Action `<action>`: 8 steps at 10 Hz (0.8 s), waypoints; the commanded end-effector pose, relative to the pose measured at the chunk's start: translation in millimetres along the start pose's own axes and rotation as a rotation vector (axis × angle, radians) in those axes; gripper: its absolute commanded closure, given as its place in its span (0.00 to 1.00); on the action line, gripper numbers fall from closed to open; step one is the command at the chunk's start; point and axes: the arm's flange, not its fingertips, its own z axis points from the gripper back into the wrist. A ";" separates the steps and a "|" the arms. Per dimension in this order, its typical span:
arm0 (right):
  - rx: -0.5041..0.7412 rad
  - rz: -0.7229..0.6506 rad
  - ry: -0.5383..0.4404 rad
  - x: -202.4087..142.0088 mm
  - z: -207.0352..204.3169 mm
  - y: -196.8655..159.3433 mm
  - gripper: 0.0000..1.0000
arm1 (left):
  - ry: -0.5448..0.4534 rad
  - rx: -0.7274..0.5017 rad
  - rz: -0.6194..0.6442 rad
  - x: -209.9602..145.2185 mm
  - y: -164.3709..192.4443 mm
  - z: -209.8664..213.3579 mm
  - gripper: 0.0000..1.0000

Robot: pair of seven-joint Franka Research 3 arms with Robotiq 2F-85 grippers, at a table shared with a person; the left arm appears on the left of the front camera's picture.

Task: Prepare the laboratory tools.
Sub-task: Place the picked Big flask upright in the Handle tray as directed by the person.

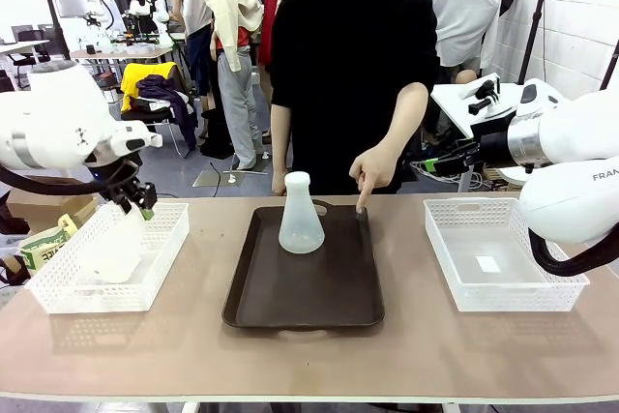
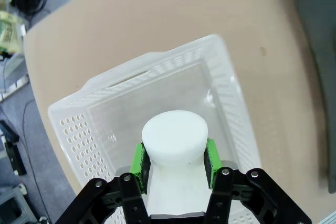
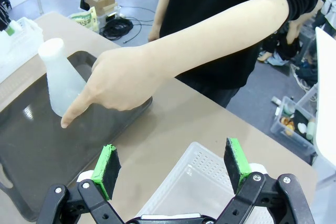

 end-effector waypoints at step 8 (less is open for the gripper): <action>0.004 0.001 0.005 2.7 0.2 0.0 0.00 | -0.323 -0.180 -0.131 -35.4 3.9 103.9 1.00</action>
